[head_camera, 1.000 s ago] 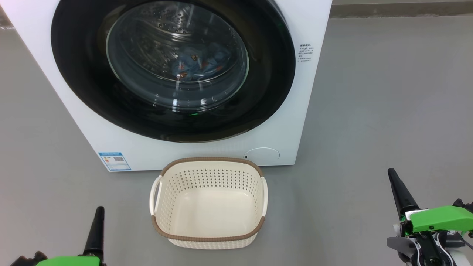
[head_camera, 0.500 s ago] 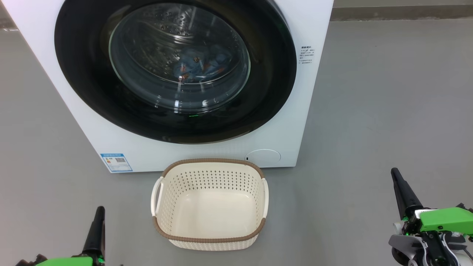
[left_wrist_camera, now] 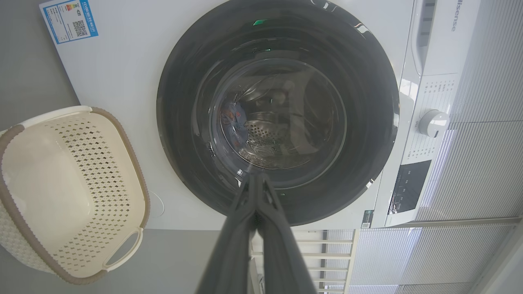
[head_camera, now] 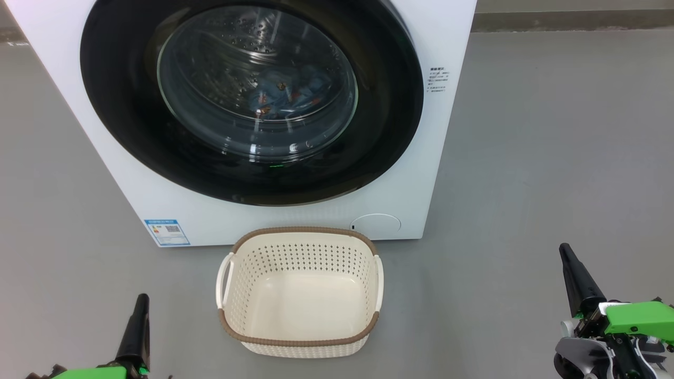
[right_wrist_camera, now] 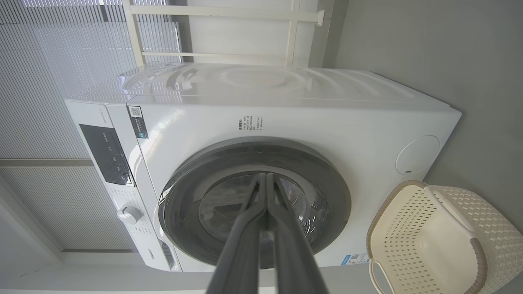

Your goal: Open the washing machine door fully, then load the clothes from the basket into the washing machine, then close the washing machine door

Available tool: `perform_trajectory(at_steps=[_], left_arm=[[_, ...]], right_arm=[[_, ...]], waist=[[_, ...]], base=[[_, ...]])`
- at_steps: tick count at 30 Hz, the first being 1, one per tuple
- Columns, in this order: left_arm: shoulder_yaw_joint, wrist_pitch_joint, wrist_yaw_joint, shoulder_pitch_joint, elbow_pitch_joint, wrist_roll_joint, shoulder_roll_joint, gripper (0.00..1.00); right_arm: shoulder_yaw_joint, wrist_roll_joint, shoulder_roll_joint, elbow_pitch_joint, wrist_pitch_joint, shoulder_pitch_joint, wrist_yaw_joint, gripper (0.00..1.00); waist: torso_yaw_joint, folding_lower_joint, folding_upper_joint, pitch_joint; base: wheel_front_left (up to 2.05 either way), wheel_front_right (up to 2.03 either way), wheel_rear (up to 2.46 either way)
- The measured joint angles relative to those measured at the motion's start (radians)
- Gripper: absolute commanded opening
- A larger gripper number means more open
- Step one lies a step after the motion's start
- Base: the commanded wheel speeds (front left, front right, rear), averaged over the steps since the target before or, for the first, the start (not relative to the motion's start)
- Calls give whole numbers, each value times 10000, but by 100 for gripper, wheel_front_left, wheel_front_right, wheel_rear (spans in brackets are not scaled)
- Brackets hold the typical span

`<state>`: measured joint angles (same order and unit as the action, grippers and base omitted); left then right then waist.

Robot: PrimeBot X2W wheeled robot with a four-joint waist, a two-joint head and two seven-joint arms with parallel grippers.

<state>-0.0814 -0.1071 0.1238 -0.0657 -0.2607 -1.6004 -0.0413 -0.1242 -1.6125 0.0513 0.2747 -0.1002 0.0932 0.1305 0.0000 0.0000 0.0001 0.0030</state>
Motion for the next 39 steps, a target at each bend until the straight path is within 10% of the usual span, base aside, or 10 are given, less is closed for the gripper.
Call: perform_trajectory(at_steps=[39], left_arm=[[0, 0, 2, -2, 0, 0, 4, 0]], right_arm=[[-38, 0, -58, 0, -46, 0, 0, 0]], waist=[[0, 0, 0, 0]], base=[[0, 0, 0]])
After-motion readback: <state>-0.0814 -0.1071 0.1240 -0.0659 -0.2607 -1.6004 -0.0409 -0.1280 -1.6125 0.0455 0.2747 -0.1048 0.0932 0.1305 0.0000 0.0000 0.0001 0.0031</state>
